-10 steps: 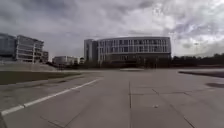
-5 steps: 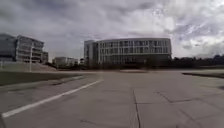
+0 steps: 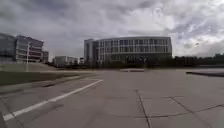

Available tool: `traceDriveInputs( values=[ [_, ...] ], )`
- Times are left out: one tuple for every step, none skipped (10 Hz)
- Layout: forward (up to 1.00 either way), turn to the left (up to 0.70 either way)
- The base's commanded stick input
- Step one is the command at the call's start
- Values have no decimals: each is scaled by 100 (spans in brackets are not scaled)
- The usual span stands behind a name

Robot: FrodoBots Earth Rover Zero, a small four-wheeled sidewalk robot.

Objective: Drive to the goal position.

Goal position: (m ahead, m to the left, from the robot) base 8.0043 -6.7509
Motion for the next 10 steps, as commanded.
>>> traceDriveInputs(
  values=[
    [100,0],
    [100,0],
    [100,0],
    [100,0],
    [100,0],
    [100,0],
    [100,0],
    [100,0],
    [100,0],
    [100,0]
  ],
)
